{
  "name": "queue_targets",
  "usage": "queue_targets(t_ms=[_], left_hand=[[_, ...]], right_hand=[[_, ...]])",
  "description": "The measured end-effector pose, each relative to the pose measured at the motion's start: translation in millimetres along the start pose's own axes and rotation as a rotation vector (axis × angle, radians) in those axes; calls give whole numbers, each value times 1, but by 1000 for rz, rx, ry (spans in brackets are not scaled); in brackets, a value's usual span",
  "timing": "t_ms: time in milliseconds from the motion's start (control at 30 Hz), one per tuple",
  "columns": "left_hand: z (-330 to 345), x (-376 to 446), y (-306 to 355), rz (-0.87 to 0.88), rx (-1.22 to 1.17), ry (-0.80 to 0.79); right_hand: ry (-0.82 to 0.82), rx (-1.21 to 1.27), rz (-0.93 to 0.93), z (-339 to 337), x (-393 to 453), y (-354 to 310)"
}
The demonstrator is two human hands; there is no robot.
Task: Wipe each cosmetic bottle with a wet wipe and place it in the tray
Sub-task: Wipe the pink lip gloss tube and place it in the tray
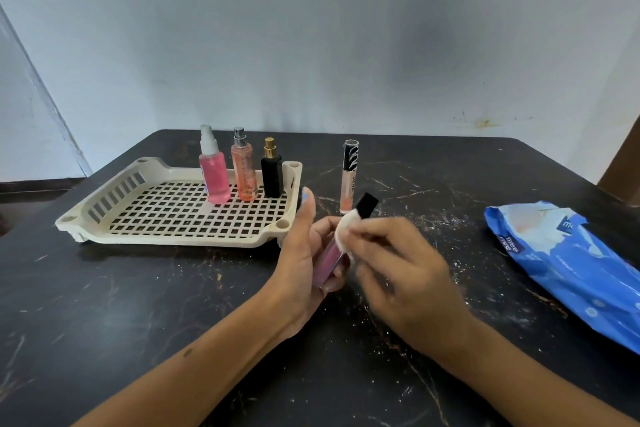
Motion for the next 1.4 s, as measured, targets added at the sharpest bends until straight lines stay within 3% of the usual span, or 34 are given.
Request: queue_targets(t_ms=[100,200,367,467,733,933,1100,1400], left_hand=[[-2,1,-1,-45,-148,-27],[-3,1,-1,-52,-189,-41],[2,1,2,-7,-88,4],[2,2,1,-2,-64,42],[-3,2,-2,-152,-210,51],[-1,3,0,-93,-260,32],[5,-1,0,-136,-121,-54],[-10,9,1,-111,-210,137]], right_hand=[[-110,-51,-178,5,-1,-18],[-145,-68,-236,6,-1,-24],[16,-61,31,0,2,1],[21,-88,116,-3,2,8],[-175,-59,-226,7,1,-26],[-42,-94,4,3,1,-1],[-88,-129,117,-1,1,12],[-243,-8,-222,6,-2,-21]])
Point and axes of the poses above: each hand's wrist, its own x-axis towards the middle knuckle, its own z-axis out of the palm, y = z × x, the point moved 3 cm from there along x, towards the middle knuckle, and after that the axes turned 8 degrees about -y, right-handed, at the moved point
